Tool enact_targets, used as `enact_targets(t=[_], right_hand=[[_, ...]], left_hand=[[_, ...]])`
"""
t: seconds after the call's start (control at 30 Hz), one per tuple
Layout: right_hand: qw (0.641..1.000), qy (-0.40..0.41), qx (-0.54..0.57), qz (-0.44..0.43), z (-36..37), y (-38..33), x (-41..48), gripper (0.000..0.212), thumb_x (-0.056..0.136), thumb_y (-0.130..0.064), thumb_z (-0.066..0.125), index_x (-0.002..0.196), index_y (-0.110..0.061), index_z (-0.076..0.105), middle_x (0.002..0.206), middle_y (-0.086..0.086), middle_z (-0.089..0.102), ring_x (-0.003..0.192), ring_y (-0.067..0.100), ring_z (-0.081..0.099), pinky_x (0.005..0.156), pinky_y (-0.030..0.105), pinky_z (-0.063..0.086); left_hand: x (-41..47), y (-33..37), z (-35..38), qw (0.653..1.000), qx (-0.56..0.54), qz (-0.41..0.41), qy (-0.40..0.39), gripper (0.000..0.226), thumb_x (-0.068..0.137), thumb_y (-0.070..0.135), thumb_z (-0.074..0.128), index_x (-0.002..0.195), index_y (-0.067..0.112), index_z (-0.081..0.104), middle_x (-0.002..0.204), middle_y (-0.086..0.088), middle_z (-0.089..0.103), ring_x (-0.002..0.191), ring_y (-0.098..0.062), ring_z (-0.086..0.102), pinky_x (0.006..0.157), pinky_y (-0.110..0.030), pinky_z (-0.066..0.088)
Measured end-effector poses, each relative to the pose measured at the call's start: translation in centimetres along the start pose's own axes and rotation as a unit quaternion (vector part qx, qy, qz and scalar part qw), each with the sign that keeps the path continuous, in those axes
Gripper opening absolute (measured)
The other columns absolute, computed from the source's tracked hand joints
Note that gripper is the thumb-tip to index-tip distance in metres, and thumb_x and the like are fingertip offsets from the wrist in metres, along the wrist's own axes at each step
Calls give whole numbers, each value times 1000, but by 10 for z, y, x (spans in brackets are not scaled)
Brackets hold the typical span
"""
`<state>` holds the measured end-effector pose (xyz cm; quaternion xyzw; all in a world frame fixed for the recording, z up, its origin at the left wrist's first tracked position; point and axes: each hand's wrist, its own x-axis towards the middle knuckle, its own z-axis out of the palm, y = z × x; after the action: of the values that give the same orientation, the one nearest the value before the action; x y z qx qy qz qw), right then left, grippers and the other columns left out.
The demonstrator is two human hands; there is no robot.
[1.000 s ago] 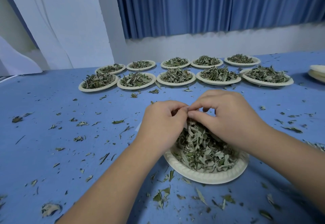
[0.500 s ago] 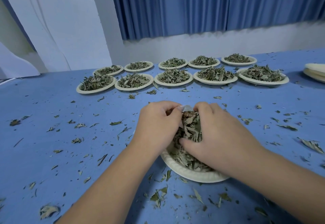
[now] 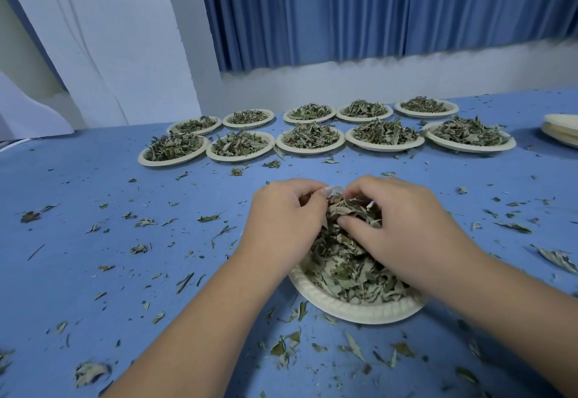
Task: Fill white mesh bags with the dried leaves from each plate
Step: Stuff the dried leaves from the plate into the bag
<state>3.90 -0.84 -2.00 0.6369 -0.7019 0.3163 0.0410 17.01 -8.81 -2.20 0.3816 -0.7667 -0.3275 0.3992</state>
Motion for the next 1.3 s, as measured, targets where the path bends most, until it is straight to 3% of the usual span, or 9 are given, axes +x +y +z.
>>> enact_targets(t=[0.13, 0.27, 0.43, 0.6, 0.73, 0.9, 1.0, 1.17, 1.3], right_hand=[[1000, 11, -5, -3, -1, -1, 3, 26, 83, -34, 69, 109, -32, 68, 95, -10, 64, 91, 7, 56, 75, 17, 35], [999, 16, -44, -17, -4, -5, 6, 20, 87, -30, 64, 105, -31, 72, 89, -4, 63, 89, 16, 58, 80, 32, 46], [998, -24, -58, -17, -5, -7, 10, 26, 91, -37, 58, 114, -33, 68, 96, -4, 51, 91, 14, 51, 79, 30, 43], [1000, -11, 11, -27, -3, -7, 7, 24, 90, -36, 58, 107, -27, 72, 91, -6, 50, 75, 2, 44, 68, 22, 33], [1000, 16, 13, -18, -6, -10, 9, 16, 88, -28, 64, 99, -26, 76, 84, -5, 55, 82, 10, 51, 72, 26, 39], [995, -50, -86, -28, -11, -18, 18, 22, 93, -30, 54, 95, -19, 73, 91, -3, 47, 88, 15, 51, 78, 32, 44], [987, -93, -126, -28, -13, -26, 25, 23, 96, -33, 51, 97, -18, 69, 98, 0, 42, 90, 20, 53, 81, 34, 46], [989, -138, -35, -32, -13, -24, 24, 23, 97, -35, 47, 96, -20, 64, 96, -6, 39, 87, 11, 47, 82, 32, 40], [992, -109, 58, -20, -10, -17, 22, 30, 96, -31, 47, 72, -24, 63, 90, -5, 45, 79, 2, 47, 67, 17, 35]], left_hand=[[-1, 3, 0, 1000, -12, 6, -14, 23, 93, 23, 61, 78, 33, 75, 64, 5, 68, 64, -15, 62, 60, -28, 48], [-3, 7, 0, 999, -43, 3, -26, 30, 93, 21, 61, 69, 33, 73, 62, 3, 68, 55, -11, 56, 56, -26, 47], [-3, 8, 0, 996, -80, -18, -24, 32, 92, 21, 62, 69, 38, 73, 61, 7, 68, 54, 1, 54, 56, -19, 46], [-2, 7, 0, 995, -90, -32, -11, 24, 92, 20, 62, 78, 33, 76, 66, 14, 71, 60, 1, 62, 61, -18, 51], [-2, 8, -1, 995, -95, -26, -16, 24, 92, 21, 63, 75, 33, 76, 71, 6, 74, 68, -8, 68, 66, -23, 53], [-1, 10, -1, 985, -165, -51, -28, 21, 93, 15, 61, 82, 24, 77, 49, 15, 60, 38, 4, 47, 41, -8, 35], [1, 9, -1, 977, -201, -73, -20, 19, 93, 12, 59, 88, 15, 77, 44, 16, 53, 35, 4, 42, 39, -7, 31], [4, 4, -5, 971, -222, -89, 8, 21, 92, 12, 60, 82, 19, 77, 47, 14, 54, 36, 0, 42, 40, -10, 32], [4, 3, -5, 972, -214, -91, 7, 19, 92, 13, 60, 84, 17, 76, 43, 15, 52, 35, 2, 41, 39, -9, 31]])
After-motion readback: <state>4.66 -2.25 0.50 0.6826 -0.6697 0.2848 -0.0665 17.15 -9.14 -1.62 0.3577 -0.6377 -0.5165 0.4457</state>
